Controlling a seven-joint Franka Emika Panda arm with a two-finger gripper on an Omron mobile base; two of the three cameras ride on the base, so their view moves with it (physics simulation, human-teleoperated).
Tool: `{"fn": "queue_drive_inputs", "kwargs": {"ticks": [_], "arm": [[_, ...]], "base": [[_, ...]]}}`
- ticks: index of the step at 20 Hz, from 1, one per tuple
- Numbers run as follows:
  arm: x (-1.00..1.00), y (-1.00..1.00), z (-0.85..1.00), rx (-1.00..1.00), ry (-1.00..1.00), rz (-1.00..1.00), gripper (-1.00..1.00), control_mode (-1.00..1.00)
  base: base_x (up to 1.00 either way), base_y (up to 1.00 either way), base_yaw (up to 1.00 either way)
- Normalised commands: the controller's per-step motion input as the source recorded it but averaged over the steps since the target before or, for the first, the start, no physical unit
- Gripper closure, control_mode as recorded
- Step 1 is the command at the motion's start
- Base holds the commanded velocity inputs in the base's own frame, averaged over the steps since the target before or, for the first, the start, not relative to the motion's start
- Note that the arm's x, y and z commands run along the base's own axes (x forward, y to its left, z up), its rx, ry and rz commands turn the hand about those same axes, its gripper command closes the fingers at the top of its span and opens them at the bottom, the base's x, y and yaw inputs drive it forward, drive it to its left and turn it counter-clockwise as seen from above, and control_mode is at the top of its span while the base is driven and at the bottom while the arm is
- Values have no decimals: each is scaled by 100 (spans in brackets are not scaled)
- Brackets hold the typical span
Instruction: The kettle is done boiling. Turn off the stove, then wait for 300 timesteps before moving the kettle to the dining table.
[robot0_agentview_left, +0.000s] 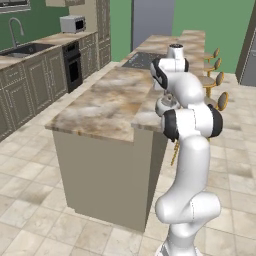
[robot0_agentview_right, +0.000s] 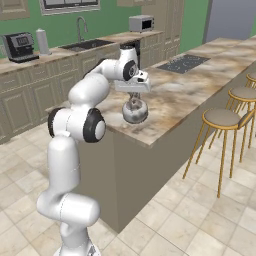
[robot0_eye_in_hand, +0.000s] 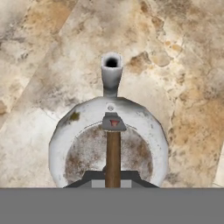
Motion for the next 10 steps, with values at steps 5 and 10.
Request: {"fn": "queue_drive_inputs", "kwargs": {"ticks": [5, 10], "arm": [[16, -7, -10, 0, 0, 0, 100, -100], [14, -8, -9, 0, 0, 0, 100, -100]], "base": [[0, 0, 0], [0, 0, 0]]}}
